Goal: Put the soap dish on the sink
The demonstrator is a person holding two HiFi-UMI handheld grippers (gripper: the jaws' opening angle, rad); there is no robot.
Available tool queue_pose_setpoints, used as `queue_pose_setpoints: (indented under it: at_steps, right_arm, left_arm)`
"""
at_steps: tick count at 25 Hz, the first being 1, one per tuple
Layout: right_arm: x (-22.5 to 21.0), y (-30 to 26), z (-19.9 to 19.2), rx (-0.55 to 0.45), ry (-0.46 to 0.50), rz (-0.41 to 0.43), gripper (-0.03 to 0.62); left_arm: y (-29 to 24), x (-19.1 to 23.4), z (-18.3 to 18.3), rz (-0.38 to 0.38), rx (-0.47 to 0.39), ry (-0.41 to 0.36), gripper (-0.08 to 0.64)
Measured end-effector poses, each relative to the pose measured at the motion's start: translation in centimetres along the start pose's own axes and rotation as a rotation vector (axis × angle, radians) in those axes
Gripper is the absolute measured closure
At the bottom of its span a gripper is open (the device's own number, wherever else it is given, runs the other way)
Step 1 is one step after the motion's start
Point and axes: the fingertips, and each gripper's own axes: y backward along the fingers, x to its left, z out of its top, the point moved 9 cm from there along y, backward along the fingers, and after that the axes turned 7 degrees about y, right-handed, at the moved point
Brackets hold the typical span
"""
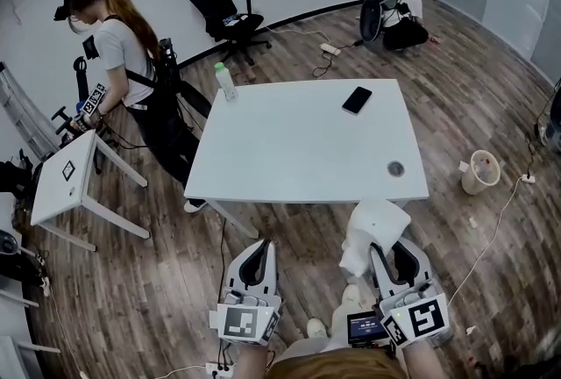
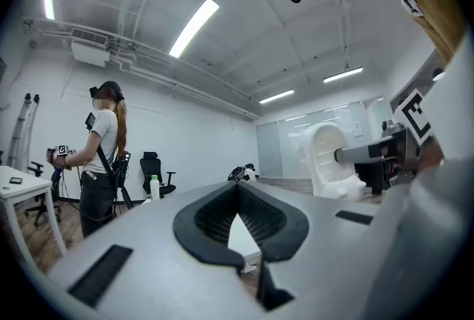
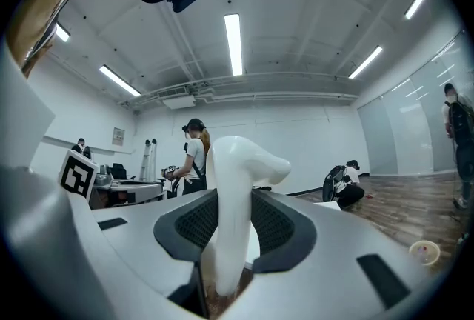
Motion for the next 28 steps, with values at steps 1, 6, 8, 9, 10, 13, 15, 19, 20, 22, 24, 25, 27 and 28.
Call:
queue_pose_setpoints:
  at_steps: [1, 6, 8, 9, 10, 13, 15, 19, 20, 22, 24, 25, 27, 28]
  right_arm:
    - [-0.7, -1.1, -0.1, 0.001, 0.0, 0.009, 0.456]
    - [-3.8, -6.1, 0.0, -0.003, 0.009, 0.059, 0.456]
    - [-5.5, -7.4, 0.2, -0.014, 0.014, 0.067, 0.456]
    - [-6.3, -8.0, 0.3, -0.017, 0.015, 0.067, 0.456]
    - [-7.0, -8.5, 0.3, -0.016, 0.014, 0.066, 0.456]
    - [-8.8, -9.8, 0.0, -0.007, 0.006, 0.072, 0.456]
    - [-10.0, -10.4, 0.0, -0.01, 0.001, 0.079, 0.456]
    - [-11.5, -11.0, 0.2, -0.02, 0.0, 0.097, 0.457]
    - [-11.9, -11.2, 0.0, -0.022, -0.002, 0.1, 0.456]
    - [-12.6, -11.5, -0.3, -0.02, -0.007, 0.103, 0.456]
    - [-13.3, -11.7, -0.7, -0.012, -0.013, 0.107, 0.456]
    - [-13.6, -11.8, -0.9, -0.008, -0.017, 0.109, 0.456]
    - [-13.9, -12.4, -1.2, -0.002, -0.023, 0.109, 0.456]
    - [-14.0, -12.9, -1.3, 0.0, -0.026, 0.108, 0.456]
  left_arm:
    - [-1.2, 0.2, 0.1, 0.005, -0.001, 0.0, 0.554]
    - [-6.4, 1.0, 0.5, 0.034, -0.013, 0.011, 0.554]
    - [-8.5, 0.6, 0.7, 0.035, -0.017, 0.007, 0.554]
    - [-9.5, 0.4, 0.8, 0.032, -0.019, 0.005, 0.554]
    - [-10.3, 0.3, 0.9, 0.029, -0.019, 0.004, 0.554]
    - [-12.3, 0.2, 1.0, 0.035, -0.009, 0.0, 0.554]
    - [-13.6, -0.1, 1.2, 0.04, -0.008, -0.005, 0.554]
    - [-15.4, -1.2, 2.3, 0.037, -0.022, -0.049, 0.554]
    - [-15.9, -1.5, 2.4, 0.035, -0.028, -0.054, 0.554]
    - [-16.9, -2.1, 2.4, 0.027, -0.03, -0.057, 0.554]
    - [-17.6, -2.6, 2.1, 0.019, -0.016, -0.059, 0.554]
    - [-17.8, -2.7, 1.9, 0.018, -0.009, -0.056, 0.554]
    - [-18.1, -2.5, 1.7, 0.02, 0.0, -0.047, 0.554]
    - [-18.3, -2.2, 1.6, 0.021, 0.007, -0.048, 0.554]
